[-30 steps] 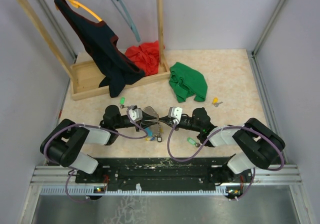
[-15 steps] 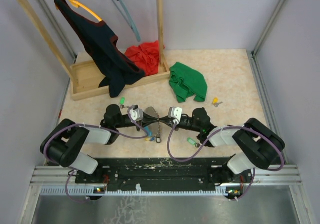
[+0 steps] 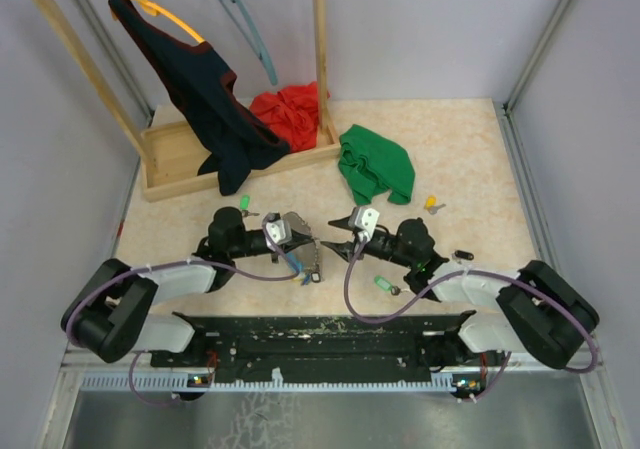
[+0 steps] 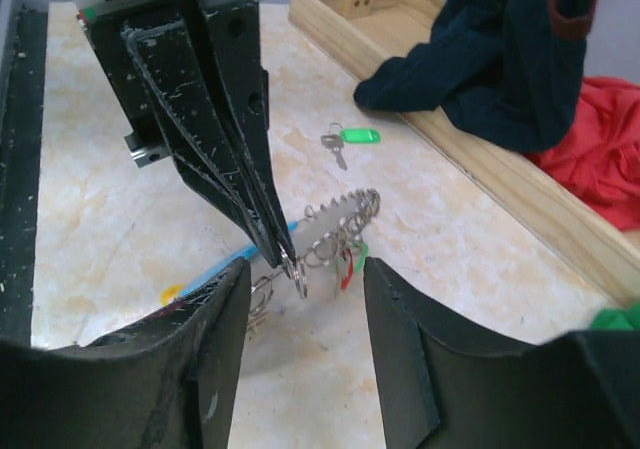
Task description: Put the keys on the keyring
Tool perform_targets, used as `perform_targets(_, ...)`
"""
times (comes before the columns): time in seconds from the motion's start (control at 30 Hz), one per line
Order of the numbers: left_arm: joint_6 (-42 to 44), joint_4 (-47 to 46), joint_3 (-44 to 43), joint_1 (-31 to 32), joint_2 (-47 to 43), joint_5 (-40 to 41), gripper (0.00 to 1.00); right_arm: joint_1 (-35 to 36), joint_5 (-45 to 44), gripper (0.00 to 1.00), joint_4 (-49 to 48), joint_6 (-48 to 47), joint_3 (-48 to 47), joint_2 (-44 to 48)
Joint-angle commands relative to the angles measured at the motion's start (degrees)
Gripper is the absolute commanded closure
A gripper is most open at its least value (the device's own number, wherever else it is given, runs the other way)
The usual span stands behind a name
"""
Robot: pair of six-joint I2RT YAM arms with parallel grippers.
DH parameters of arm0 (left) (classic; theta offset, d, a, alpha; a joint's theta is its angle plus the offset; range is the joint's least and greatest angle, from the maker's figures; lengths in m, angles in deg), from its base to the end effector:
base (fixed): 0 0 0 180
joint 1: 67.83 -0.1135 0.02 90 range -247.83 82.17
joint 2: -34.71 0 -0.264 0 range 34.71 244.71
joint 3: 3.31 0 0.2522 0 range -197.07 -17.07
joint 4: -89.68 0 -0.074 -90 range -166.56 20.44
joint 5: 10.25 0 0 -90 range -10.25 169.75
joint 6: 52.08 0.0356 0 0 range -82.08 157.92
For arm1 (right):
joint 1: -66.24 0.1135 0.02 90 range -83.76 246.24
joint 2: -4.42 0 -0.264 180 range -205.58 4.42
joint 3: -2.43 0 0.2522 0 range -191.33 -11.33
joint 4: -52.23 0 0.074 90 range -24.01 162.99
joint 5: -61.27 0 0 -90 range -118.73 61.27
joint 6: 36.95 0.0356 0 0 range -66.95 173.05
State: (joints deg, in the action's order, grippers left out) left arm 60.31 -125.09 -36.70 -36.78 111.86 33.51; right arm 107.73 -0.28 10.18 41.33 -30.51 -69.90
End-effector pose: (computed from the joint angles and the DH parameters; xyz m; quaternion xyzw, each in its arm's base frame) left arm 0.1931 -0.1463 0.1810 0.5422 0.5099 -0.3428 0.5731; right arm 0.1709 0.1738 0.2022 -0.4614 0.5310 0.3440 0.6219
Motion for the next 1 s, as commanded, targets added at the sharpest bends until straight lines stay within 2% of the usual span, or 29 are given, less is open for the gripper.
perform_targets(0.0, 3.59, 8.92, -3.42, 1.04, -2.87, 4.15, 1.0, -0.45, -5.12, 0.47, 8.11, 3.84, -0.73, 6.38)
perform_targets(0.17, 4.28, 24.34, -10.21, 2.12, -4.74, 8.11, 1.0, -0.45, -7.14, 0.43, 14.71, 3.05, -1.95, 10.15)
perform_targets(0.33, 3.45, 38.25, -17.03, 3.35, -4.69, 11.89, 1.0, -0.47, -3.6, 0.42, 13.81, 0.09, -2.83, 8.36)
perform_targets(0.57, 4.24, 46.76, -21.43, 6.03, -3.54, 17.12, 1.0, -0.49, -3.46, 0.41, 16.14, -2.4, -6.81, 4.83)
perform_targets(0.67, 4.17, 46.83, -21.28, 6.21, -4.44, 16.25, 1.0, -0.45, -1.8, 0.41, 10.83, -5.98, -4.87, 3.96)
perform_targets(0.77, 4.23, 46.52, -20.8, 6.37, -5.53, 14.74, 1.0, -0.45, 1.44, 0.46, 9.15, -7.58, -4.91, 1.94)
perform_targets(0.97, 4.62, 45.71, -20.04, 6.55, -6.47, 13.17, 1.0, -0.45, 6.84, 0.67, 10.5, -9.77, -7.18, -0.62)
